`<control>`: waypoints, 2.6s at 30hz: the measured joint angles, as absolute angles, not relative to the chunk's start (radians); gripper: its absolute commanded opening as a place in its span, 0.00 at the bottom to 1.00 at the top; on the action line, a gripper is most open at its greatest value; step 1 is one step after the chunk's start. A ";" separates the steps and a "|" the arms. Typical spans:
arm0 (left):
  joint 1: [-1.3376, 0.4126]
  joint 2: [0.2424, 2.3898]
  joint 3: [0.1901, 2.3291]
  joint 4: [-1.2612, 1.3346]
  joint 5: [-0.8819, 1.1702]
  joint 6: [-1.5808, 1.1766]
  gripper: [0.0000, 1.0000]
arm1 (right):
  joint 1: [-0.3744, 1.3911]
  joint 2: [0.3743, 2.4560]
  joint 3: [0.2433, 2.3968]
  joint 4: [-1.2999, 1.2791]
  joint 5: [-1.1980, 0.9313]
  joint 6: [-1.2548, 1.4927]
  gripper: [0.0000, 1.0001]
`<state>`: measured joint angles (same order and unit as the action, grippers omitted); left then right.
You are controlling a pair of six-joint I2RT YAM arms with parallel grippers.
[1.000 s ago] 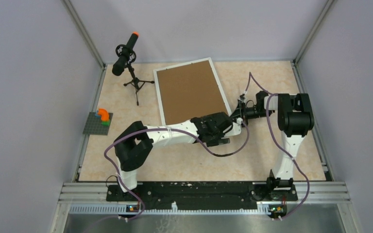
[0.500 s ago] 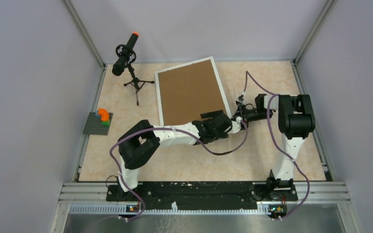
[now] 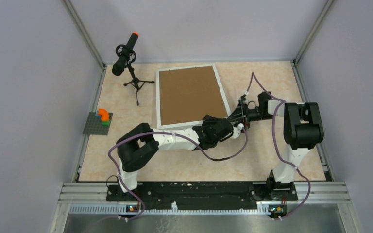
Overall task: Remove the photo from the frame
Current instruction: Turn over the photo frame at the center of the board.
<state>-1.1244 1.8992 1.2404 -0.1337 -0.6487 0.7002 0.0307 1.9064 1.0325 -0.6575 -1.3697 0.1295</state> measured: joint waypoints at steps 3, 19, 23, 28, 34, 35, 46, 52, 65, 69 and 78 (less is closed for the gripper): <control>-1.123 1.890 1.225 -0.133 -0.644 0.705 0.03 | 0.022 1.850 1.010 -0.538 -1.313 0.246 0.92; -1.146 1.781 1.134 -0.151 -0.586 0.716 0.03 | 0.015 2.075 1.226 -0.076 -1.202 0.624 0.92; -1.148 1.780 1.131 -0.149 -0.573 0.718 0.04 | 0.068 2.101 1.224 0.053 -1.219 0.726 0.89; -1.156 1.771 1.111 -0.135 -0.564 0.726 0.05 | 0.118 2.154 1.204 0.303 -1.255 0.929 0.75; -1.184 1.760 1.090 -0.126 -0.559 0.728 0.07 | 0.156 2.283 1.151 0.892 -1.285 1.434 0.42; -1.188 1.760 1.090 -0.127 -0.562 0.728 0.08 | 0.159 2.309 1.144 0.985 -1.289 1.513 0.39; -1.203 1.745 1.084 -0.151 -0.554 0.721 0.80 | 0.159 2.199 1.124 0.521 -1.255 1.179 0.00; -1.217 1.718 1.131 -0.271 -0.398 0.646 0.99 | 0.159 2.122 1.114 0.295 -1.197 0.863 0.00; -0.959 1.473 1.497 -0.565 -0.047 0.399 0.99 | 0.067 1.908 1.294 -0.464 -1.083 0.397 0.00; -0.823 1.473 1.538 -0.611 -0.008 0.364 0.99 | 0.067 1.867 1.393 -0.695 -1.006 0.271 0.00; -0.764 1.457 1.528 -0.659 0.052 0.314 0.99 | 0.063 1.851 1.654 -1.135 -0.820 0.025 0.00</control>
<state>-0.7639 1.4570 1.5276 -0.6590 0.0517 0.3138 0.0631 1.8507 1.6535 -1.1355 -0.8196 0.0250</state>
